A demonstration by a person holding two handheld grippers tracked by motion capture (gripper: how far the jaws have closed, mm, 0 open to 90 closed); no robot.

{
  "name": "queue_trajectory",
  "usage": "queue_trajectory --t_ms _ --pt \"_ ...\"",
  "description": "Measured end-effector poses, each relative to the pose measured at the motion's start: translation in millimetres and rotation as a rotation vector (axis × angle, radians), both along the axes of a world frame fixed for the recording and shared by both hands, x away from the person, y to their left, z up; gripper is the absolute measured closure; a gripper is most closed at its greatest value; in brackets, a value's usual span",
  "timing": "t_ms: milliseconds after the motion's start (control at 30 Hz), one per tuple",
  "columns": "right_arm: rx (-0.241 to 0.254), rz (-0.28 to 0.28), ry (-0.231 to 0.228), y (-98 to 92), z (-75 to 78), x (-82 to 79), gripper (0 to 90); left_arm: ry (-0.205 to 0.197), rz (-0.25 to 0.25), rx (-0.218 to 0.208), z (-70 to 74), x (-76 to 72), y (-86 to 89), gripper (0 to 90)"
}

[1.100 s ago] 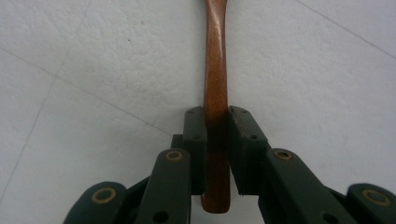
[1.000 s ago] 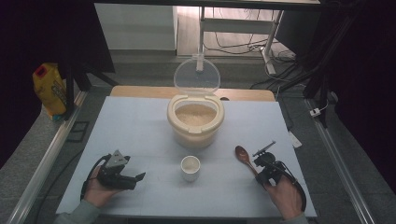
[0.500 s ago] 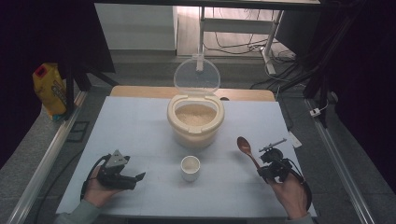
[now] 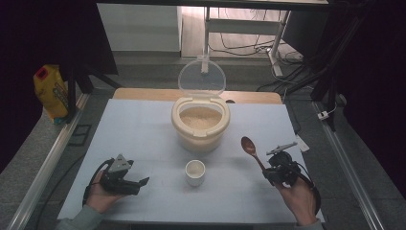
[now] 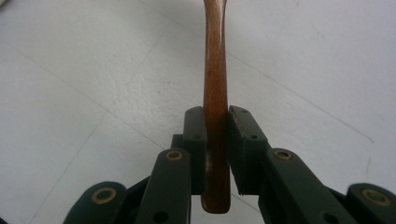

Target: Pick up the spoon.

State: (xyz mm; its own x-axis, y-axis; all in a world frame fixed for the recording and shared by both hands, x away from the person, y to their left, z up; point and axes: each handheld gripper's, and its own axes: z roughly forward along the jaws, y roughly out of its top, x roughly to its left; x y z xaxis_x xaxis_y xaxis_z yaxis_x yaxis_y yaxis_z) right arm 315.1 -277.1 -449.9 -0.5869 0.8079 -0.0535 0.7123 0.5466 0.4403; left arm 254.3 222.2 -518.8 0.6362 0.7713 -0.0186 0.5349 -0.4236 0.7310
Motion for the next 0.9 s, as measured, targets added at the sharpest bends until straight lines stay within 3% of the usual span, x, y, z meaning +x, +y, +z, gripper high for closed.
queue_trajectory --t_ms 267,433,767,900 --pt "0.057 0.109 -0.05 6.3 20.3 -11.0 77.7 -0.003 -0.022 0.01 0.7 0.4 -3.8 13.1" --pt "0.075 0.188 -0.049 16.3 22.2 -13.6 77.7 -0.008 -0.027 0.009 2.4 0.4 -5.1 13.5" --pt "0.072 0.369 0.014 57.7 18.7 -16.8 77.7 -0.071 -0.127 0.02 26.8 -5.4 -27.7 15.2" --pt "0.053 0.416 0.037 74.8 17.9 -15.5 77.7 -0.086 -0.176 0.022 36.6 -6.6 -40.9 15.7"
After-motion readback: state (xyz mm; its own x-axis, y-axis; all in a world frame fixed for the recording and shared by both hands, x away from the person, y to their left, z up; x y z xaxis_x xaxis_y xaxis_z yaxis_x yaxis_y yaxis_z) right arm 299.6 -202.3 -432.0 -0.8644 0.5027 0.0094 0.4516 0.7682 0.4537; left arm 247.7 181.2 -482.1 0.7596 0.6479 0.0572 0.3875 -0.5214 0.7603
